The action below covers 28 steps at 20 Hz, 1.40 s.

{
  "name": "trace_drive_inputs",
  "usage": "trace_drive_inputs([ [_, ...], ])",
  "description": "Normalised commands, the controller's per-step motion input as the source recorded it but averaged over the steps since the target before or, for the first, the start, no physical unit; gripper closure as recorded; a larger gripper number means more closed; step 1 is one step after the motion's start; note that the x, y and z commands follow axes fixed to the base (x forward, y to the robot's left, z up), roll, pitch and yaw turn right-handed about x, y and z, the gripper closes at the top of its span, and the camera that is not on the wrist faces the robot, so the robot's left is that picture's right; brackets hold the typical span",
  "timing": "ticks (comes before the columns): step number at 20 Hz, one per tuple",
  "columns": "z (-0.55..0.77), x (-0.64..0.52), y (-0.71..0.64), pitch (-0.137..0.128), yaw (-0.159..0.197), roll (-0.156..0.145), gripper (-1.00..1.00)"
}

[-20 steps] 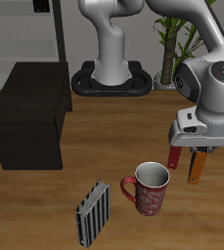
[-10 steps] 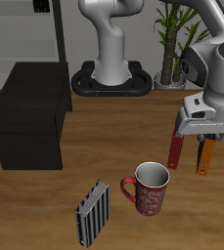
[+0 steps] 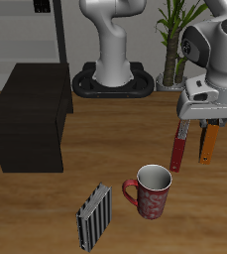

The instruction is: Place the orange book flat on top of the shelf

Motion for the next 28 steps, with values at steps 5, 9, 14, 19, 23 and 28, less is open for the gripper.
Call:
trace_drive_inputs([
  [5,0.58,-0.17,-0.25,-0.060,0.004,-0.027,1.00],
  [9,0.53,-0.21,-0.32,-0.069,0.034,-0.054,1.00],
  [14,0.32,-0.14,-0.28,-0.037,0.027,-0.050,1.00],
  [19,0.31,-0.13,-0.40,-0.070,0.094,-0.118,1.00],
  [23,0.17,-0.07,-0.29,-0.045,0.094,-0.184,1.00],
  [28,0.04,-0.05,-0.16,-0.014,0.086,-0.124,1.00],
])
